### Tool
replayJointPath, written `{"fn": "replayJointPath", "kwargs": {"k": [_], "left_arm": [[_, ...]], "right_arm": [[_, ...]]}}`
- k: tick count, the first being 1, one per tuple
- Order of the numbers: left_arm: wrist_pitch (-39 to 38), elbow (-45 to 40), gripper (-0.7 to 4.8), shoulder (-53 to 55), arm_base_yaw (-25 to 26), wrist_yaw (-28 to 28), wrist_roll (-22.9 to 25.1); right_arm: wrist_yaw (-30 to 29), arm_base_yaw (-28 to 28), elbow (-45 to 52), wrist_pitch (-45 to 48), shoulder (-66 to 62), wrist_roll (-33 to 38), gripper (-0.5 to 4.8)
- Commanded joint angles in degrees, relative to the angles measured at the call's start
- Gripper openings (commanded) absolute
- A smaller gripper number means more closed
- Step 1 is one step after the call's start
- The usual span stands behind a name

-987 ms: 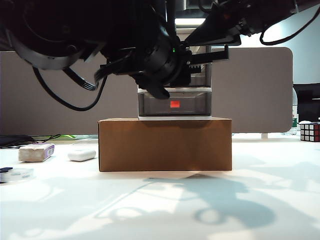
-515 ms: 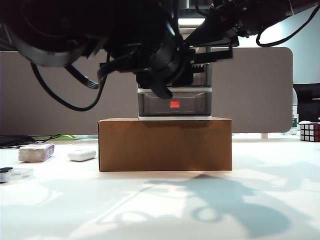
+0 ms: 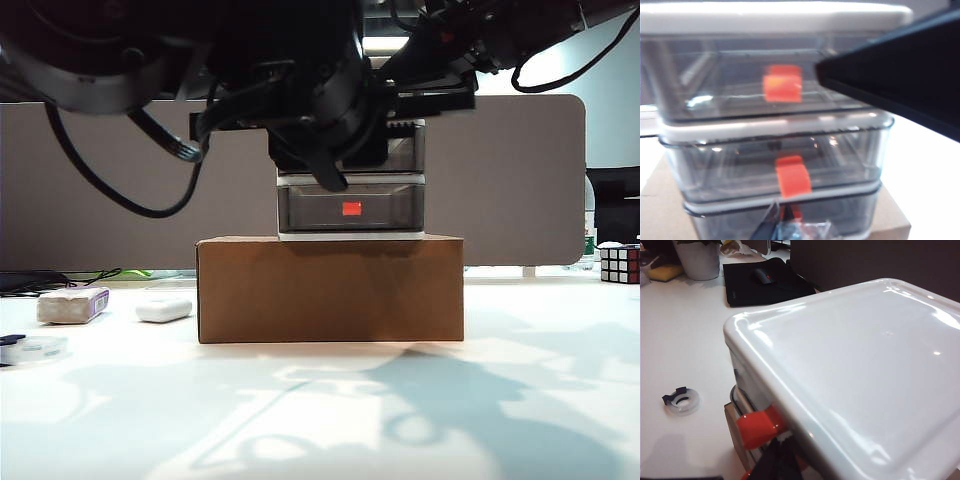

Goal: Open the second layer of the drawer on the table, pick up the transparent tape on the table and put it in, and finally close the drawer.

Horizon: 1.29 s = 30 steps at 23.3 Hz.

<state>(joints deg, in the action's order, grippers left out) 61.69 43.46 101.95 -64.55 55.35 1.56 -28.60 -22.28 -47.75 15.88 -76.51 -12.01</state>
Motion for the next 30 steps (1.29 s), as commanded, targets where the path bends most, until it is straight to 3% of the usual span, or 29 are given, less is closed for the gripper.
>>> {"fn": "replayJointPath", "kwargs": {"k": [1, 2, 4, 8, 14, 30], "left_arm": [[0.6, 0.1, 0.08, -0.3, 0.5, -0.1, 0.6], [0.5, 0.1, 0.67, -0.3, 0.9, -2.6, 0.5], [0.5, 0.2, 0.85, -0.3, 1.3, -4.2, -0.1], [0.5, 0.2, 0.88, -0.3, 2.3, -5.6, -0.1], [-0.4, 0.3, 0.89, -0.3, 4.4, -9.8, -3.9], [-0.4, 0.6, 0.89, -0.2, 5.1, -12.8, -3.9]], "right_arm": [[0.2, 0.0, -0.3, 1.0, 0.2, 0.2, -0.05], [0.2, 0.0, -0.3, 1.0, 0.2, 0.2, -0.05], [0.2, 0.0, -0.3, 0.9, 0.2, 0.2, -0.05], [0.2, 0.0, -0.3, 0.9, 0.2, 0.2, -0.05], [0.2, 0.0, -0.3, 1.0, 0.2, 0.2, -0.05], [0.2, 0.0, -0.3, 1.0, 0.2, 0.2, -0.05]]}}
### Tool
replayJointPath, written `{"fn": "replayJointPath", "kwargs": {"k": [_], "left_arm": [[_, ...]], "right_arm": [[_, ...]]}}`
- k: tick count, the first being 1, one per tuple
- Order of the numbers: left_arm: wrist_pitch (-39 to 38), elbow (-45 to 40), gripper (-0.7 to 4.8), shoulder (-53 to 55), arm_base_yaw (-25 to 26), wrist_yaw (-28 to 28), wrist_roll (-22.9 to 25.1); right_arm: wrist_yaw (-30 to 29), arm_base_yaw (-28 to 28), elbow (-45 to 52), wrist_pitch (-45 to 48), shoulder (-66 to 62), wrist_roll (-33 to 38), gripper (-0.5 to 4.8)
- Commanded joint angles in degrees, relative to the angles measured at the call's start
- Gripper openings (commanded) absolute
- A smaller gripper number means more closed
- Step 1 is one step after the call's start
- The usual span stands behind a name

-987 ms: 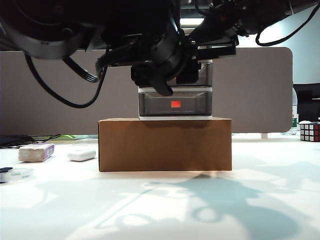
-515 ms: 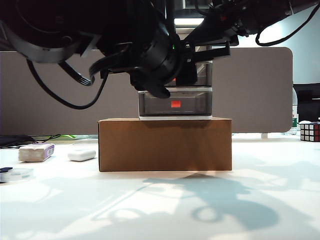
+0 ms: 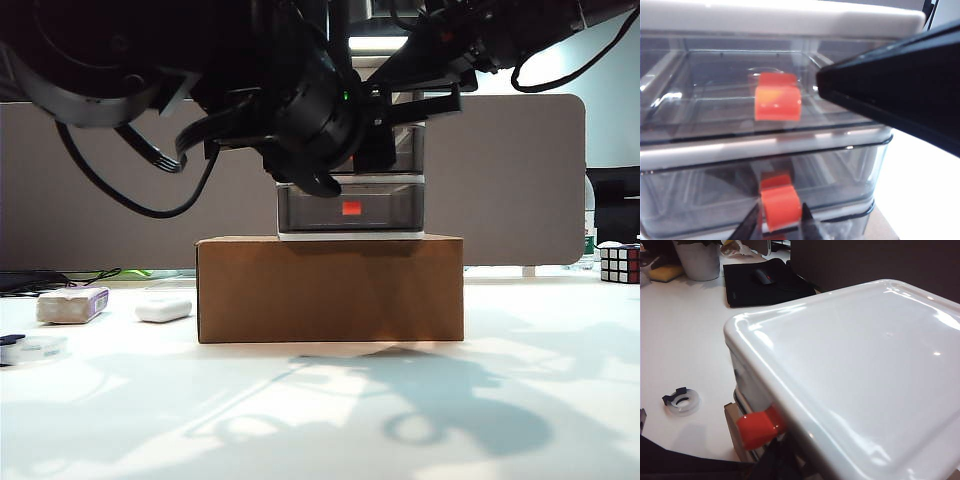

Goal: Open the second layer of the drawer on the table, pick up the transparent tape on the table and put it in, and finally close the drawer.

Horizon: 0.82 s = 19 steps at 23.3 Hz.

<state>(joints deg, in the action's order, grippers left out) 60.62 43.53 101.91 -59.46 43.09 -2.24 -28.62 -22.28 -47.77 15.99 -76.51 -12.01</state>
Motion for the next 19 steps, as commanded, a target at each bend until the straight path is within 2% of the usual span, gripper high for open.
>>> {"fn": "replayJointPath", "kwargs": {"k": [1, 12, 15, 19], "left_arm": [[0.7, 0.6, 0.89, -0.2, 0.0, -0.5, -0.2], [0.2, 0.7, 0.78, -0.2, 1.1, -0.9, -1.6], [0.2, 0.7, -0.07, -0.2, 1.1, -1.5, -1.7], [0.2, 0.7, -0.06, -0.2, 1.1, -2.1, -1.7]], "right_arm": [[0.2, 0.0, -0.3, 1.0, 0.2, 0.2, -0.05], [0.2, 0.0, -0.3, 0.8, 0.2, 0.2, -0.05], [0.2, 0.0, -0.3, 0.8, 0.2, 0.2, -0.05], [0.2, 0.0, -0.3, 0.9, 0.2, 0.2, -0.05]]}}
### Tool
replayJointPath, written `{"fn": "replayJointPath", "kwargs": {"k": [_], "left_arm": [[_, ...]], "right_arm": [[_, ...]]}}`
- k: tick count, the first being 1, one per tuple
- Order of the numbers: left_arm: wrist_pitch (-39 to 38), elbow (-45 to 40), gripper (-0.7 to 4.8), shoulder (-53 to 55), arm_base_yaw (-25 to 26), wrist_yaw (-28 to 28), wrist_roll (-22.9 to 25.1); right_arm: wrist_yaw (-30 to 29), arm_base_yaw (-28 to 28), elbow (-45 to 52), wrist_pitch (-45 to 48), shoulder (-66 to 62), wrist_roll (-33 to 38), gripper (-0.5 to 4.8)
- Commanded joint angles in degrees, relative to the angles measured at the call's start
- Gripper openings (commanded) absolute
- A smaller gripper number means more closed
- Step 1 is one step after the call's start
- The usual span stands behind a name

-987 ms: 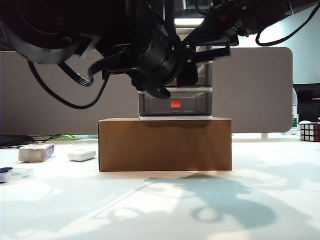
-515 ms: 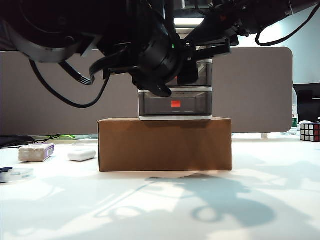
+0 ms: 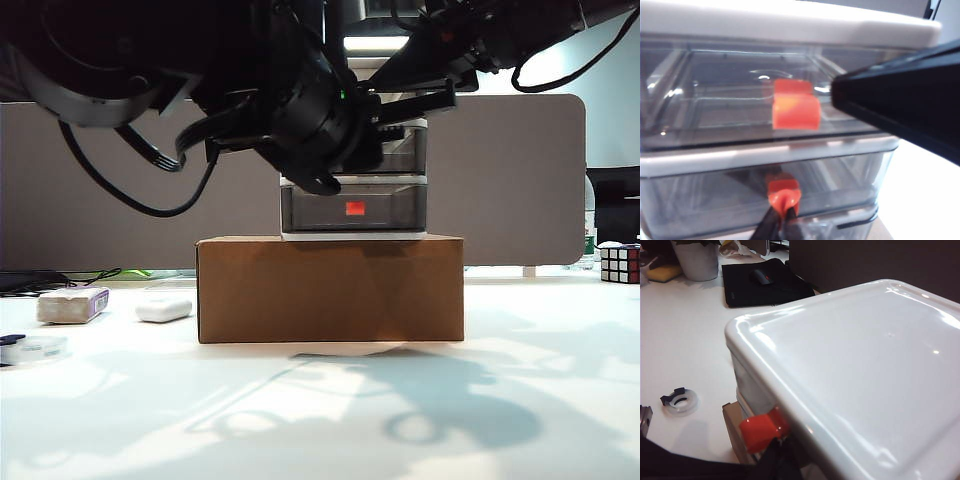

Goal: Open the second layer of the drawer on the table, pick up the transparent tape on the table and put it in, and finally close the drawer.

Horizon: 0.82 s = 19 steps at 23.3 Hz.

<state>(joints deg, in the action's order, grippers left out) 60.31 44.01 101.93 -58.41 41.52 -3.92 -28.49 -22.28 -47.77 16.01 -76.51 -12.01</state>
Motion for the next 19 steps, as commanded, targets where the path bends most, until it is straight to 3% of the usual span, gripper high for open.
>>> {"fn": "replayJointPath", "kwargs": {"k": [1, 7, 13, 19], "left_arm": [[0.5, 0.2, -0.06, -0.2, 0.0, -0.6, 0.0], [0.2, 0.0, -0.06, -0.6, -2.8, 2.4, 0.0], [-5.9, -0.1, -0.06, -3.6, -6.5, 7.8, 0.0], [-10.4, -0.3, -0.06, -5.8, -8.6, 8.8, -0.9]], "right_arm": [[0.1, 0.0, -0.3, 1.0, 0.2, 0.2, -0.05], [0.4, 0.0, -0.3, 1.0, 0.1, 0.2, -0.05], [0.5, 0.0, -0.3, 1.0, 0.1, 0.2, -0.05], [0.5, 0.0, -0.3, 1.0, 0.1, 0.3, -0.05]]}}
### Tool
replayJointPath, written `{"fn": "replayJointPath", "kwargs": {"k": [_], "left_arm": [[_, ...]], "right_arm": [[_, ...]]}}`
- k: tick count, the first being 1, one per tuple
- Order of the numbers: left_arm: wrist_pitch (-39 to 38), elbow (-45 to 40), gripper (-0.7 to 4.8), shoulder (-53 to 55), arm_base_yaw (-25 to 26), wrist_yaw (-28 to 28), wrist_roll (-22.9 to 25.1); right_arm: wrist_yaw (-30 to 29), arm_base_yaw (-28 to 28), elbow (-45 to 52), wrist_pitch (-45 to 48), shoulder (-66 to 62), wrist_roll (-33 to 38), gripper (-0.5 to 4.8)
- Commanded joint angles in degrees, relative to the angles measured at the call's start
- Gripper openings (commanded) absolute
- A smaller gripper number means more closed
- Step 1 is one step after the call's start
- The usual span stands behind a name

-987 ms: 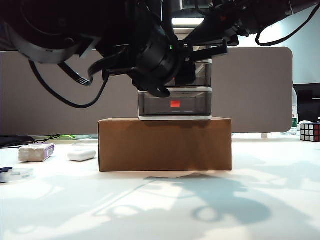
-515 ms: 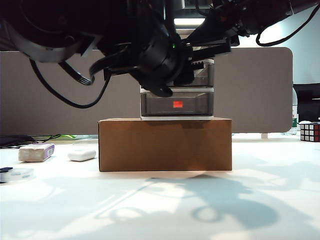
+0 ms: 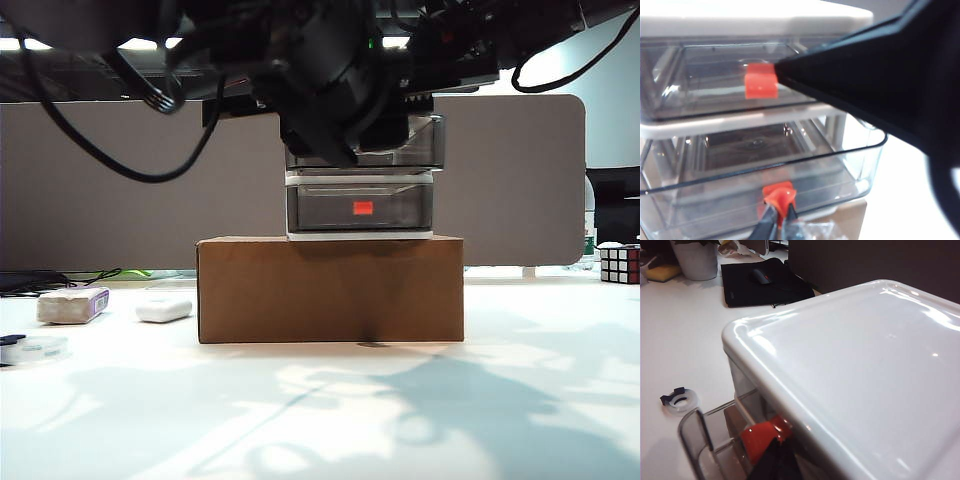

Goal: Open the second layer of the drawer on the table, pick up the transparent tape on the table and put it in, and finally close the drawer.

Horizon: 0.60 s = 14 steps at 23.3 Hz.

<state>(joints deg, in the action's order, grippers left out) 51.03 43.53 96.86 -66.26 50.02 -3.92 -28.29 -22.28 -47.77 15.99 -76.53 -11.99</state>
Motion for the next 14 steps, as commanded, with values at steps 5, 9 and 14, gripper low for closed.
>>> {"fn": "replayJointPath", "kwargs": {"k": [5, 9, 14], "left_arm": [[-4.7, -0.1, -0.06, -1.2, -2.2, 1.3, -4.5], [-4.7, -1.2, -0.06, -1.2, -4.4, 3.1, -5.0], [-4.7, -1.9, -0.06, -1.2, -8.3, 6.0, -5.1]], "right_arm": [[0.3, 0.0, -0.3, 0.9, 0.1, 0.2, -0.05], [0.3, 0.0, -0.3, 0.8, 0.1, 0.2, -0.05], [0.3, 0.0, -0.3, 0.5, 0.1, 0.2, -0.05]]}}
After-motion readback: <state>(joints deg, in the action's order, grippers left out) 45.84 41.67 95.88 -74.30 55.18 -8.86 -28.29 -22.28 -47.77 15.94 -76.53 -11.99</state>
